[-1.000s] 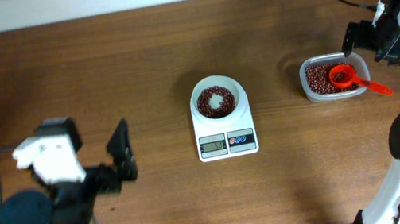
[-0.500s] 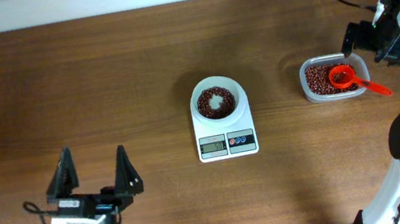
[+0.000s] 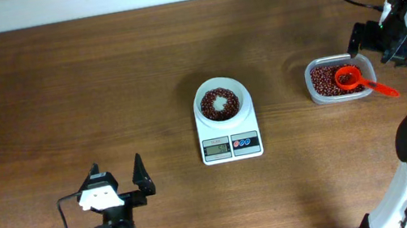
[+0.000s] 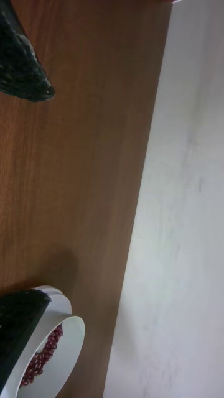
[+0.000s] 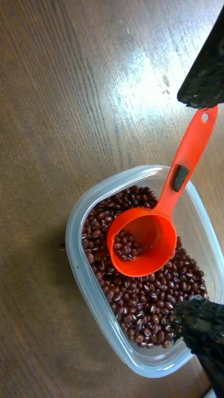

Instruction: Scoop item into bowl and weigh 50g on scale

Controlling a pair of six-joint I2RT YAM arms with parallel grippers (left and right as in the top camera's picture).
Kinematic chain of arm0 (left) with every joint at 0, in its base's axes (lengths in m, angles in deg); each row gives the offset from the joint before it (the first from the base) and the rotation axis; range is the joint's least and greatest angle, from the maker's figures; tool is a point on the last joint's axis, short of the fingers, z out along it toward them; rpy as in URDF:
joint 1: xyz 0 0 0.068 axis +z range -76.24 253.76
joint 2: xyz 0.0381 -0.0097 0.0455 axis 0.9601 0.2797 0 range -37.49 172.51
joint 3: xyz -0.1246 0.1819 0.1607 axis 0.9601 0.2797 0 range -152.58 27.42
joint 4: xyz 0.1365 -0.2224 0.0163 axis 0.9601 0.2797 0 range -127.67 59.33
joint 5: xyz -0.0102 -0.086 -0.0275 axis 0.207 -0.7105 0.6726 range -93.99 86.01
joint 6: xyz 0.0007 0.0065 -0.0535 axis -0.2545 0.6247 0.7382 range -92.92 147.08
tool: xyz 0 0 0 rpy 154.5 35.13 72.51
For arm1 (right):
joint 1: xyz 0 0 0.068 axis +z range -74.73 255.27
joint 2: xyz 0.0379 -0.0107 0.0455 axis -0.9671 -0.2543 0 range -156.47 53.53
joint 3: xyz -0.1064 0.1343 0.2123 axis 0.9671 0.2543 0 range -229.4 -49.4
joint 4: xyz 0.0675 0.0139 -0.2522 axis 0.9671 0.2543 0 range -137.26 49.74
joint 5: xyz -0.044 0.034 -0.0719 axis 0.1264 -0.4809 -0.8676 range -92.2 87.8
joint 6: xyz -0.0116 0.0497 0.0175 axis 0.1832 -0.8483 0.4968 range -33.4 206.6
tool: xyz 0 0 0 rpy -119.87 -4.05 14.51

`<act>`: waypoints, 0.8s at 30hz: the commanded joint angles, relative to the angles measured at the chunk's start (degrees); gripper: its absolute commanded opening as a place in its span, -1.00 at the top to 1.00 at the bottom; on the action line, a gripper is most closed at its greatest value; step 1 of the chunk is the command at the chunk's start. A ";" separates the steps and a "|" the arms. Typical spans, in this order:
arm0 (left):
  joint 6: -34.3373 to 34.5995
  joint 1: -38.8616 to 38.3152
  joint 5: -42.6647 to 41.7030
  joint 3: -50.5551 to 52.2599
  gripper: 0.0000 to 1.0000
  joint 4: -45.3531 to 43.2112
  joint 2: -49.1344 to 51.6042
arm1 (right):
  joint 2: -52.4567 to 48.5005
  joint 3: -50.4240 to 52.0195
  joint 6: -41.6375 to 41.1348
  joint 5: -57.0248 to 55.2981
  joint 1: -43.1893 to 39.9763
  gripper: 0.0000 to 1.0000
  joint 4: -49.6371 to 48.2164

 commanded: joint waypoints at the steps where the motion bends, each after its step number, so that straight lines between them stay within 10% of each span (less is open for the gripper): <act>1: -0.74 0.28 0.81 0.15 -0.98 0.09 -0.09 | 1.68 -0.87 -0.48 0.11 0.09 -0.97 -0.02; 14: -0.74 0.28 0.81 0.15 -0.98 0.09 -0.09 | 3.06 -0.87 -0.48 0.11 0.20 -0.98 -0.02; 24: -0.74 0.31 0.81 0.15 -0.98 0.09 -0.09 | 51.71 -0.87 -0.26 -2.99 1.62 -0.97 -0.02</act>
